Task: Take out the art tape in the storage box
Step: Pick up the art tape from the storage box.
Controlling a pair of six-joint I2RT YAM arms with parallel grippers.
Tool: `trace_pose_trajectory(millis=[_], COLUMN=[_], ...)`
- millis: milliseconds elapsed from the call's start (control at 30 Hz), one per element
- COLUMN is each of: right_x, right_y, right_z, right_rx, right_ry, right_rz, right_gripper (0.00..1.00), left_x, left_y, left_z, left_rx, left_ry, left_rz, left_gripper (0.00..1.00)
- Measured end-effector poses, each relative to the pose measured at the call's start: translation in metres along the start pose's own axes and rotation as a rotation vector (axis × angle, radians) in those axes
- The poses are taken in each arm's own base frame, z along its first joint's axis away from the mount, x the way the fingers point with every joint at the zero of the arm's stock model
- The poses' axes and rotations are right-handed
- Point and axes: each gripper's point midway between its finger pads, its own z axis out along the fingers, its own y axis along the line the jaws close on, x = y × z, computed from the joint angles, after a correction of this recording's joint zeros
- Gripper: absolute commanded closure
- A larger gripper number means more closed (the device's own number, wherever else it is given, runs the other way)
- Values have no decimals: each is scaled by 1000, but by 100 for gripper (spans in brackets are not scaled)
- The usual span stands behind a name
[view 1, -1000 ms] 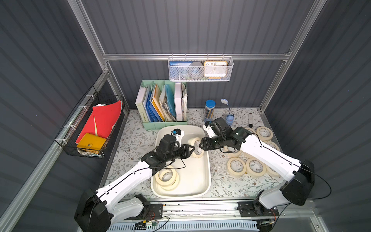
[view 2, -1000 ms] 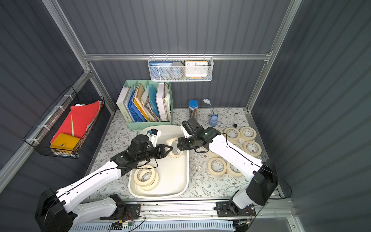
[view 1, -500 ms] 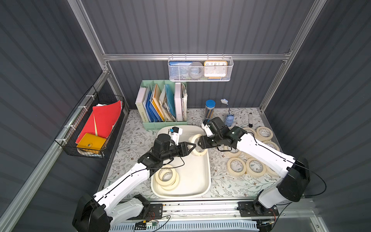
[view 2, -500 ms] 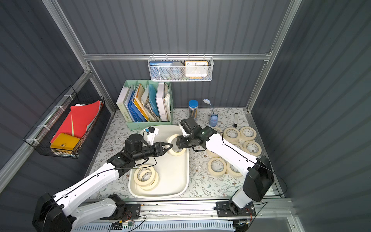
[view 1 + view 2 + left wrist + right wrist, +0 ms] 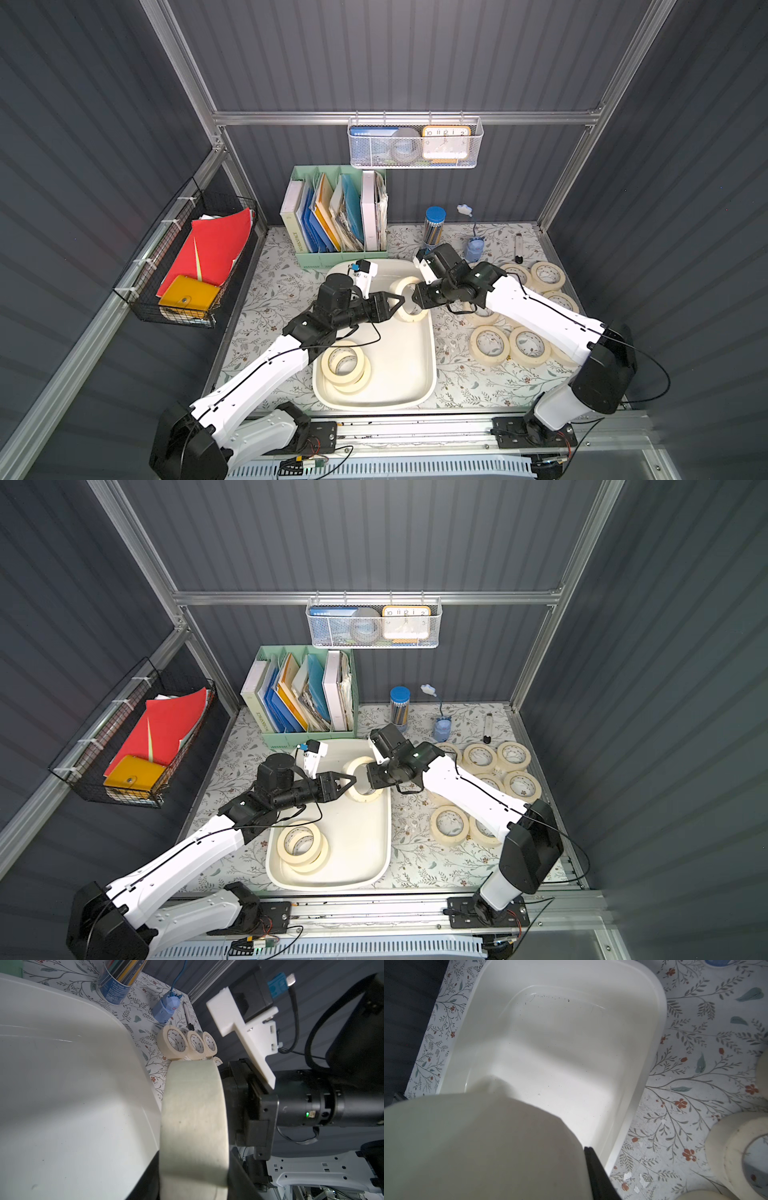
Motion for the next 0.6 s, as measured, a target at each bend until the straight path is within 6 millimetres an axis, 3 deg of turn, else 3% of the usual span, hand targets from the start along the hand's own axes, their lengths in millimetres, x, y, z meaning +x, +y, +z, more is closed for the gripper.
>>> trace_pose_trajectory(millis=[67,200,467,600], right_x=[-5,-24,-52,-55], right_y=[-10,-38,-120,-152], right_z=[-3,-16,-53,-35], right_rx=[26,92,261,345], right_ry=[-5,-29,-47,60], right_rz=[19,77,220,245], right_gripper=[100,100,100,100], left_x=[-4,-7,-8,7], left_y=[5,18,43,64], left_z=[-2,-11,-32,-31], left_rx=[-44,-143,-333,-418], left_ry=[-6,-14,3,72], left_rz=[28,70,141,139], left_gripper=[11,7,11,16])
